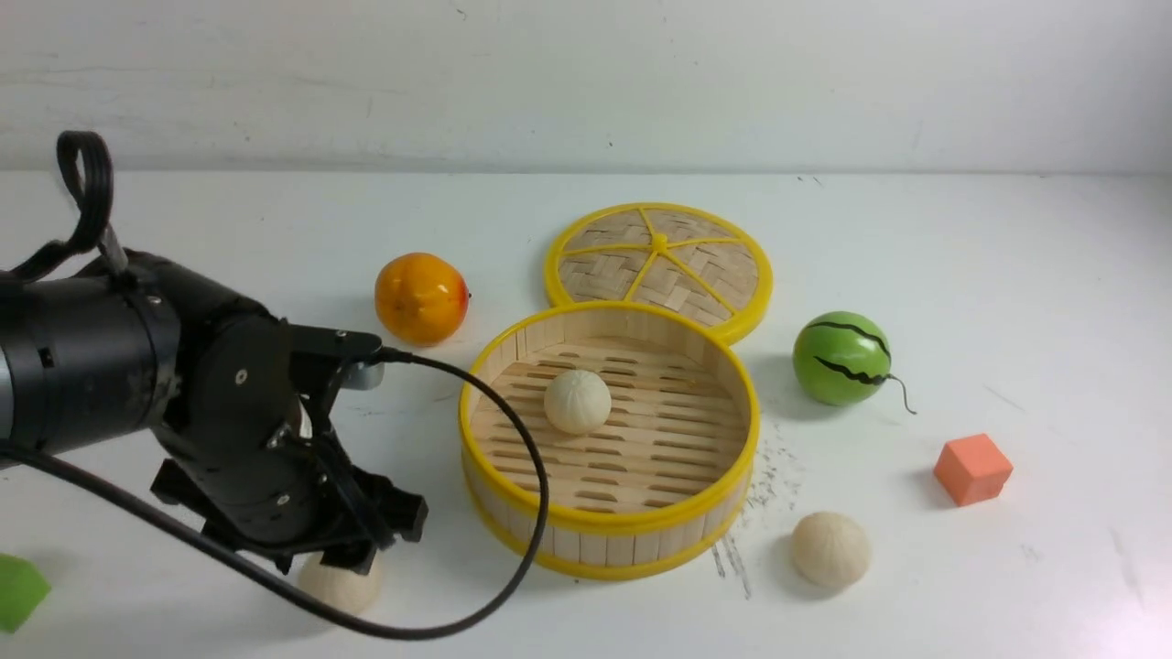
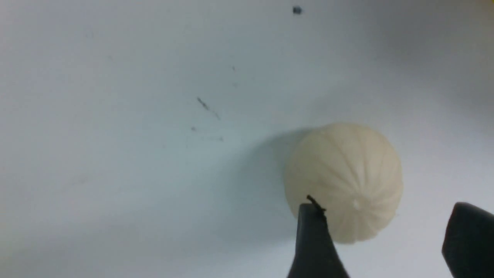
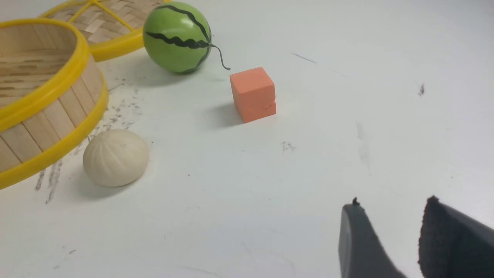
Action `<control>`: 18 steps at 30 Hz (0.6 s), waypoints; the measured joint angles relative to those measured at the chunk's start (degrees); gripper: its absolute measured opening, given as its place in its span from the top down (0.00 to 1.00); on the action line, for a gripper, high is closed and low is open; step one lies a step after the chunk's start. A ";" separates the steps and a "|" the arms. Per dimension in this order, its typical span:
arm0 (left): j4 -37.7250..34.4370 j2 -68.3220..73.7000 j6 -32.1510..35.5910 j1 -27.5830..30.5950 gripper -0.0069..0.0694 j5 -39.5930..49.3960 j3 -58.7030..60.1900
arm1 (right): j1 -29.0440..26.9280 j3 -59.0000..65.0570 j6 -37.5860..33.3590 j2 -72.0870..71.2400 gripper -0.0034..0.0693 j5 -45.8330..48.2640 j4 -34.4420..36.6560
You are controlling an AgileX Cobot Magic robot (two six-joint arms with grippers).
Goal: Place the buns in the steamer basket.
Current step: Use the left arm to grab a steamed stuffed bun
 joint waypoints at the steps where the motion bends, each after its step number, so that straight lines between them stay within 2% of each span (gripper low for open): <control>1: 0.68 0.28 -0.51 0.00 0.35 -0.59 0.00 | 0.00 0.00 0.00 0.00 0.62 0.00 0.00; 10: 1.67 4.11 -1.35 0.00 0.37 -1.12 0.00 | 0.00 0.00 0.00 0.00 0.62 0.00 0.00; 14: 1.67 6.04 -1.35 0.00 0.48 -1.45 0.00 | 0.00 0.00 0.00 0.00 0.62 0.00 0.00; 15: 1.67 6.28 -1.35 0.00 0.56 -1.62 -0.13 | 0.00 0.00 0.00 0.00 0.62 0.00 0.00; 18: 1.67 6.39 -1.29 0.00 0.74 -0.45 -1.61 | 0.00 0.00 0.00 0.00 0.62 0.00 0.00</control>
